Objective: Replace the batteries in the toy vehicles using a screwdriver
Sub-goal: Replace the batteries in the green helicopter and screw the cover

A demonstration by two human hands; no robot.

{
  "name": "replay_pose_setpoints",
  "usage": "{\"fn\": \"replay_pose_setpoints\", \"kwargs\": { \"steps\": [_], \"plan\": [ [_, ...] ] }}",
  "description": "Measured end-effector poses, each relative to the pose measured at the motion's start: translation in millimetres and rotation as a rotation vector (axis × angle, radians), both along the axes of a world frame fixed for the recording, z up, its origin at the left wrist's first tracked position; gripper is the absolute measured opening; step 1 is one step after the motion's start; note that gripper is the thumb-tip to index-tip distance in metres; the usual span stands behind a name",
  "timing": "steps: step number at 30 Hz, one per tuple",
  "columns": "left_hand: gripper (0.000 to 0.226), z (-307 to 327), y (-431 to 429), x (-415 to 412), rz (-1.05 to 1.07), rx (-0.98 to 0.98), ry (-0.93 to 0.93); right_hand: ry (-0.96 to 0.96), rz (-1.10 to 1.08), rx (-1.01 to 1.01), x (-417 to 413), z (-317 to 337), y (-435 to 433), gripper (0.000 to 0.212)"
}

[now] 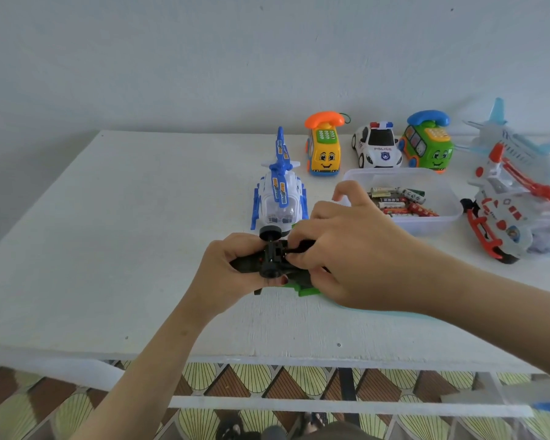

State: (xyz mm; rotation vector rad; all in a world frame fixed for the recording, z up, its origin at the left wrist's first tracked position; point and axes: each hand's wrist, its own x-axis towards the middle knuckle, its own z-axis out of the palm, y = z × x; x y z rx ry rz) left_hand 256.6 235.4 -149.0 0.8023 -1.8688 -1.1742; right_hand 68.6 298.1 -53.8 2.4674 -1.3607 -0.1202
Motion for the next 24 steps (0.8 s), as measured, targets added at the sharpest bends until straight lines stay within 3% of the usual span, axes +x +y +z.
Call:
{"fn": "replay_pose_setpoints", "kwargs": {
  "steps": [7,14,17,21,24],
  "plan": [
    [0.044,3,-1,-2,0.008,0.008,0.0,-0.046,0.016,-0.108,-6,-3,1,0.05],
    [0.044,2,1,-1,0.011,0.003,-0.024,0.098,0.034,-0.035,-3,3,-1,0.02],
    [0.045,3,2,0,0.022,-0.001,-0.043,0.16,0.014,0.072,4,7,-2,0.025],
    [0.046,3,2,0,-0.002,-0.03,-0.068,0.157,0.079,0.027,8,13,-2,0.022],
    [0.048,4,3,-1,-0.002,0.005,-0.06,0.149,0.08,0.111,4,12,-5,0.036]
  ]
}}
